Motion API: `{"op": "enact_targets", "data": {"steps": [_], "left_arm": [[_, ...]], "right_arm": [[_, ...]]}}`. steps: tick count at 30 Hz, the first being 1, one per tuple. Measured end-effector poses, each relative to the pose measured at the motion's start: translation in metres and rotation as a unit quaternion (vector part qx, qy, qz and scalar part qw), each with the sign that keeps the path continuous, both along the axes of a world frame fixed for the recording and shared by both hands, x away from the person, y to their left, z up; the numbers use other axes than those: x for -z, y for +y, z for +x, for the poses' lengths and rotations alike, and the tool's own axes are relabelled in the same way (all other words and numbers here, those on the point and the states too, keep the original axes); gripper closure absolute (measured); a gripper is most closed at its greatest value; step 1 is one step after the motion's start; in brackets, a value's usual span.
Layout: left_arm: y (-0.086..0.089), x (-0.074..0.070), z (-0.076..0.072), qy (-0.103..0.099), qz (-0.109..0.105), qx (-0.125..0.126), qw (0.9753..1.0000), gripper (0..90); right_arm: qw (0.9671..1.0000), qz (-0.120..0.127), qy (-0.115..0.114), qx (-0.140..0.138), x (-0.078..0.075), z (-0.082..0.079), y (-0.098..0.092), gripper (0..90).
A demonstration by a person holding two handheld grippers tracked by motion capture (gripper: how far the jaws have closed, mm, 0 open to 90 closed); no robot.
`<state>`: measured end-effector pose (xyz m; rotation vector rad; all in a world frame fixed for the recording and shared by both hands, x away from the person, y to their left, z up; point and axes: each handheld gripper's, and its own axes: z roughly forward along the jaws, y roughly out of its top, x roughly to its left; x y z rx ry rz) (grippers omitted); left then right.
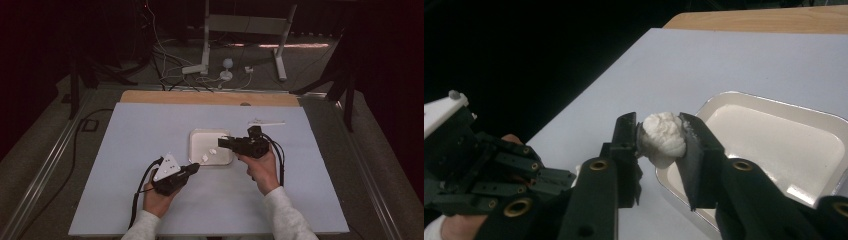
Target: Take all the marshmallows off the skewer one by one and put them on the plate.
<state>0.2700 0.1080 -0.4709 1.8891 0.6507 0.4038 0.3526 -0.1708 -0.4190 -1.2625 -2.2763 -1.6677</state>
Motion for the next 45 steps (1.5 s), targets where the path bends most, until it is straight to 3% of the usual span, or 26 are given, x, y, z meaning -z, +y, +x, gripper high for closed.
{"op": "enact_targets", "data": {"steps": [9,23,27,35,37,38,39,40,41,42,44,45], "left_arm": [[0.004,-0.003,0.0,-0.002,-0.008,-0.003,1.0,90.0],[0.007,-0.008,0.0,-0.01,-0.001,-0.001,1.0,90.0],[0.01,-0.009,0.001,-0.01,-0.002,-0.002,0.9999,90.0],[0.014,-0.013,0.002,-0.011,-0.002,-0.005,0.9999,90.0],[0.015,-0.012,0.002,-0.011,0.0,-0.005,0.9999,90.0],[0.016,-0.012,0.002,-0.011,0.006,-0.009,0.9999,90.0],[0.026,-0.006,0.001,-0.004,0.035,-0.028,0.999,90.0],[0.026,-0.006,0.001,-0.004,0.035,-0.028,0.999,90.0],[0.036,-0.003,0.004,0.012,0.003,-0.039,0.9992,90.0],[0.043,-0.004,0.007,0.017,-0.016,-0.048,0.9986,90.0],[0.047,-0.009,0.01,0.013,-0.034,-0.06,0.9975,90.0],[0.047,-0.01,0.01,0.009,-0.032,-0.062,0.9976,90.0]], "right_arm": [[0.9997,0.005,-0.013,0.021,-0.009,-0.001,0.002,77.8],[0.9988,0.006,-0.019,0.044,-0.018,-0.004,0.005,80.2],[0.9982,-0.014,-0.027,0.051,-0.022,-0.004,0.01,80.5],[0.9971,-0.023,-0.039,0.061,-0.025,-0.003,0.013,81.2],[0.9964,-0.024,-0.043,0.069,-0.026,-0.004,0.013,81.6],[0.9944,-0.033,-0.055,0.084,-0.027,-0.005,0.011,81.9],[0.9873,-0.047,-0.08,0.129,-0.032,-0.006,0.003,82.2],[0.9865,-0.01,-0.073,0.147,-0.038,-0.002,-0.015,82.1],[0.9865,-0.01,-0.073,0.147,-0.038,-0.002,-0.015,82.1],[0.9869,0.002,-0.068,0.146,-0.048,0.002,-0.038,81.6],[0.9872,-0.004,-0.073,0.142,-0.052,0.001,-0.041,81.3],[0.9872,-0.012,-0.08,0.137,-0.053,-0.001,-0.042,81.0]]}}
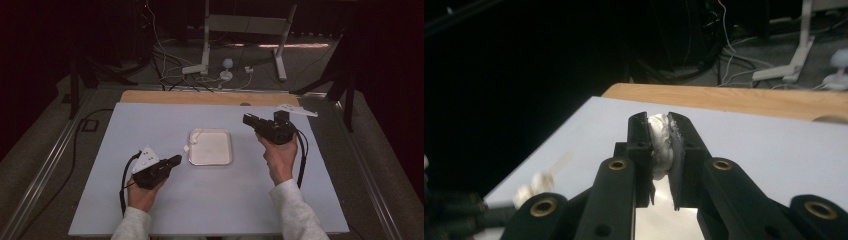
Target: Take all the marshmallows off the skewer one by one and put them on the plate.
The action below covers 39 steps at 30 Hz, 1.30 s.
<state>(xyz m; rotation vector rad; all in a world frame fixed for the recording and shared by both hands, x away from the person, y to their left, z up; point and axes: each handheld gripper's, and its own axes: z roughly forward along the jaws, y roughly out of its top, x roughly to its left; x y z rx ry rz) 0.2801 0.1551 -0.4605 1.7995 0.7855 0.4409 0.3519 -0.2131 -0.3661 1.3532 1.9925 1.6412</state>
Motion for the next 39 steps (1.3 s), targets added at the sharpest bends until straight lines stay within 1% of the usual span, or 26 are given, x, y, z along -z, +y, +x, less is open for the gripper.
{"op": "enact_targets", "data": {"steps": [1,3,4,5,6,7,8,10,12,13,14,15,16,17,18,22,24,25,27,28,29,32,35,36,38,39], "left_arm": [[-0.001,-0.001,0.0,-0.002,0.003,-0.003,1.0,90.0],[-0.001,-0.001,-0.002,-0.003,0.01,-0.007,0.9999,90.0],[-0.001,-0.002,-0.002,-0.004,0.012,-0.008,0.9999,90.0],[-0.002,-0.002,-0.002,-0.004,0.011,-0.008,0.9999,90.0],[-0.002,-0.002,-0.002,-0.004,0.011,-0.009,0.9999,90.0],[-0.003,-0.001,-0.002,-0.003,0.01,-0.009,0.9999,90.0],[-0.004,-0.001,-0.002,-0.002,0.013,-0.008,0.9999,90.0],[-0.007,0.001,-0.002,0.0,0.019,-0.006,0.9998,90.0],[-0.009,0.003,-0.001,0.003,0.021,-0.005,0.9998,89.9],[-0.01,0.004,-0.001,0.005,0.024,-0.005,0.9997,89.9],[-0.011,0.004,-0.001,0.006,0.023,-0.004,0.9997,89.9],[-0.011,0.004,-0.001,0.005,0.024,-0.004,0.9997,89.9],[-0.011,0.004,-0.001,0.006,0.024,-0.004,0.9997,89.9],[-0.011,0.005,-0.001,0.006,0.024,-0.004,0.9997,89.9],[-0.011,0.005,-0.001,0.007,0.025,-0.005,0.9997,89.9],[-0.011,0.008,0.0,0.014,0.025,-0.006,0.9996,89.9],[-0.011,0.009,0.0,0.016,0.028,-0.007,0.9995,89.9],[-0.011,0.009,0.0,0.016,0.028,-0.007,0.9995,89.9],[-0.011,0.009,0.0,0.016,0.028,-0.008,0.9995,89.9],[-0.011,0.009,0.001,0.016,0.027,-0.008,0.9995,89.9],[-0.011,0.009,0.001,0.016,0.026,-0.008,0.9995,89.9],[-0.011,0.009,0.001,0.016,0.027,-0.008,0.9995,89.9],[-0.012,0.011,0.001,0.018,0.029,-0.008,0.9994,89.8],[-0.012,0.011,0.001,0.019,0.029,-0.007,0.9994,89.8],[-0.013,0.011,0.001,0.019,0.029,-0.006,0.9994,89.9],[-0.014,0.011,0.001,0.019,0.029,-0.006,0.9994,89.9]], "right_arm": [[0.9999,-0.005,0.001,-0.011,0.001,0.0,0.001,80.7],[0.9998,-0.009,0.003,-0.019,0.006,0.001,0.004,80.0],[0.9996,-0.003,0.008,-0.026,0.011,0.003,0.006,79.7],[0.9994,-0.004,0.014,-0.032,0.015,0.003,0.009,79.4],[0.9992,-0.015,0.016,-0.033,0.019,0.003,0.012,79.2],[0.9984,-0.028,0.025,-0.042,0.026,0.004,0.019,78.8],[0.9984,-0.028,0.025,-0.042,0.026,0.004,0.019,78.8],[0.9974,-0.045,0.031,-0.047,0.034,0.006,0.025,78.4],[0.9964,-0.059,0.034,-0.051,0.043,0.008,0.032,77.6],[0.9946,-0.079,0.039,-0.054,0.052,0.01,0.04,76.7],[0.9936,-0.09,0.041,-0.056,0.056,0.011,0.044,76.4],[0.9924,-0.099,0.044,-0.058,0.06,0.012,0.047,76.1],[0.9924,-0.099,0.044,-0.058,0.06,0.012,0.047,76.1],[0.991,-0.108,0.055,-0.058,0.067,0.016,0.051,74.6],[0.991,-0.108,0.055,-0.058,0.067,0.016,0.051,74.6],[0.9891,-0.109,0.082,-0.055,0.08,0.025,0.054,65.2],[0.9881,-0.112,0.091,-0.052,0.084,0.027,0.055,59.4],[0.988,-0.112,0.094,-0.05,0.085,0.028,0.055,54.8],[0.9877,-0.111,0.097,-0.051,0.086,0.029,0.056,49.0],[0.989,-0.1,0.094,-0.055,0.085,0.026,0.057,41.4],[0.989,-0.1,0.094,-0.055,0.085,0.026,0.057,41.4],[0.9896,-0.089,0.091,-0.067,0.081,0.022,0.06,32.9],[0.9898,-0.07,0.092,-0.082,0.077,0.017,0.063,28.4],[0.9898,-0.07,0.092,-0.082,0.077,0.017,0.063,28.4],[0.9898,-0.063,0.091,-0.091,0.076,0.015,0.064,28.9],[0.9898,-0.059,0.089,-0.095,0.075,0.014,0.064,30.6]]}}
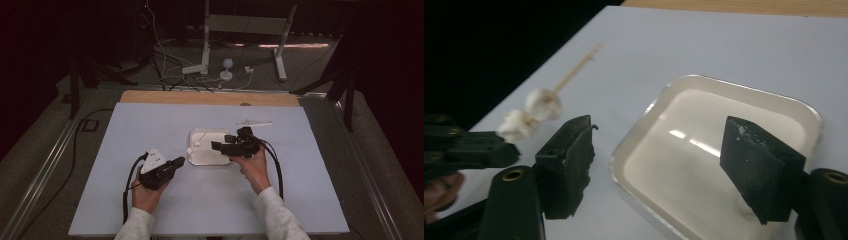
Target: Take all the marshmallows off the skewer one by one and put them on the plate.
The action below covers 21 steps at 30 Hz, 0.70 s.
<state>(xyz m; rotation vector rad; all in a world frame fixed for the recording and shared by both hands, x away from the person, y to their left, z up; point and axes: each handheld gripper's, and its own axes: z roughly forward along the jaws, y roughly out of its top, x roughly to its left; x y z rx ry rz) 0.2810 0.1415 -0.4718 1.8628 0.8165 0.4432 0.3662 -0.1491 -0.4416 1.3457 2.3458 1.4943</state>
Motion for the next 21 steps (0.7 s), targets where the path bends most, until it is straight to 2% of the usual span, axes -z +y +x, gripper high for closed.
{"op": "enact_targets", "data": {"steps": [3,4,8,9,17,21], "left_arm": [[-0.001,0.0,0.0,0.0,-0.001,0.001,1.0,89.8],[-0.002,0.0,0.0,0.0,0.0,0.002,1.0,89.9],[-0.004,0.0,-0.001,-0.001,0.0,0.004,1.0,89.8],[-0.004,0.0,-0.001,-0.002,0.001,0.004,1.0,89.9],[-0.011,0.001,-0.003,-0.006,0.004,0.016,0.9999,89.9],[-0.014,0.001,-0.004,-0.01,0.004,0.021,0.9997,89.9]], "right_arm": [[0.9997,0.016,0.0,-0.016,-0.002,-0.003,0.003,32.8],[0.9993,0.028,-0.001,-0.026,-0.004,-0.005,0.005,34.2],[0.9981,0.043,0.002,-0.043,-0.006,-0.008,0.011,39.2],[0.9973,0.055,0.007,-0.047,-0.006,-0.009,0.014,43.7],[0.994,0.085,0.04,-0.055,-0.002,-0.006,0.025,53.9],[0.9927,0.091,0.056,-0.056,-0.001,-0.005,0.029,60.0]]}}
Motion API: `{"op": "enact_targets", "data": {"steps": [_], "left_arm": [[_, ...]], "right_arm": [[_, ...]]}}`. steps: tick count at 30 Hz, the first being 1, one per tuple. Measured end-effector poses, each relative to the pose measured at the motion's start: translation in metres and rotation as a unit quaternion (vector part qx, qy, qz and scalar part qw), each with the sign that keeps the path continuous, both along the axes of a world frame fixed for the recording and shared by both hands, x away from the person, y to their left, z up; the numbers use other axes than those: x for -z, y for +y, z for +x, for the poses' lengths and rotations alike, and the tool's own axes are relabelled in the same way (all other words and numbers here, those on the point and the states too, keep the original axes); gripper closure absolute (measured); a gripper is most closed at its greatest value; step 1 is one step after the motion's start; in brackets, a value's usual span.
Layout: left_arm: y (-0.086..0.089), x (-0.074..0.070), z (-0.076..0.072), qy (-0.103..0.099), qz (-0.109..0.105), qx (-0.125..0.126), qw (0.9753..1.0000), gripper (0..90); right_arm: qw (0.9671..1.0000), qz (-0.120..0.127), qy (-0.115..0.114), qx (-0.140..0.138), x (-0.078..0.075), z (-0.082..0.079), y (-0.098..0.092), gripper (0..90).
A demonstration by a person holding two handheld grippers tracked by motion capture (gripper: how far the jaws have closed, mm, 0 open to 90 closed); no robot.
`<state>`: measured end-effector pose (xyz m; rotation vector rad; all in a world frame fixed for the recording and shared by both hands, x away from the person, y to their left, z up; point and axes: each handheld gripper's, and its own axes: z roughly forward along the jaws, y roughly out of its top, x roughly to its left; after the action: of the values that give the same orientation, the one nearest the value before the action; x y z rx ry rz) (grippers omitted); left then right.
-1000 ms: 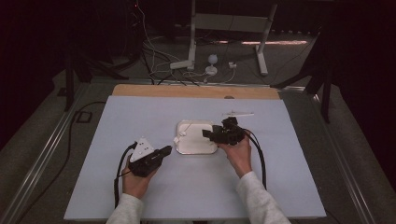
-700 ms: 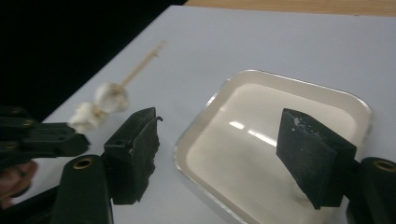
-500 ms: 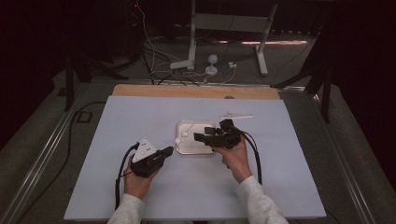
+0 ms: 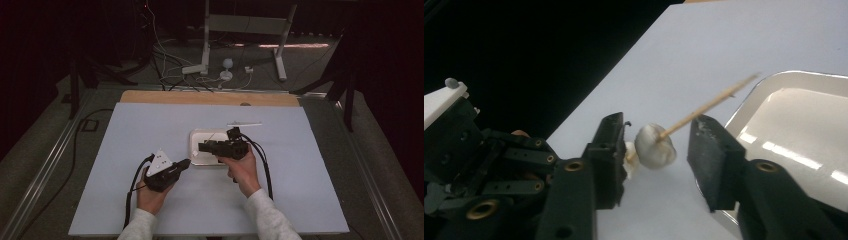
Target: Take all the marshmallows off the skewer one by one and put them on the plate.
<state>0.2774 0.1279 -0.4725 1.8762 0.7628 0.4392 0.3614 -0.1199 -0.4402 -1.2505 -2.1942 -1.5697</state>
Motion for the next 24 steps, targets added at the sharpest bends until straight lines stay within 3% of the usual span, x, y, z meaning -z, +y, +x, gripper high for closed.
{"op": "enact_targets", "data": {"steps": [16,24], "left_arm": [[0.0006,0.0014,-0.0011,-0.007,-0.014,0.007,0.9999,89.9],[0.0012,0.0002,-0.0006,-0.009,-0.021,0.013,0.9997,90.0]], "right_arm": [[0.9983,0.027,0.05,-0.01,0.0026,0.0027,0.0046,75.4],[0.9997,0.021,0.009,0.006,-0.0072,-0.0033,0.0043,79.6]]}}
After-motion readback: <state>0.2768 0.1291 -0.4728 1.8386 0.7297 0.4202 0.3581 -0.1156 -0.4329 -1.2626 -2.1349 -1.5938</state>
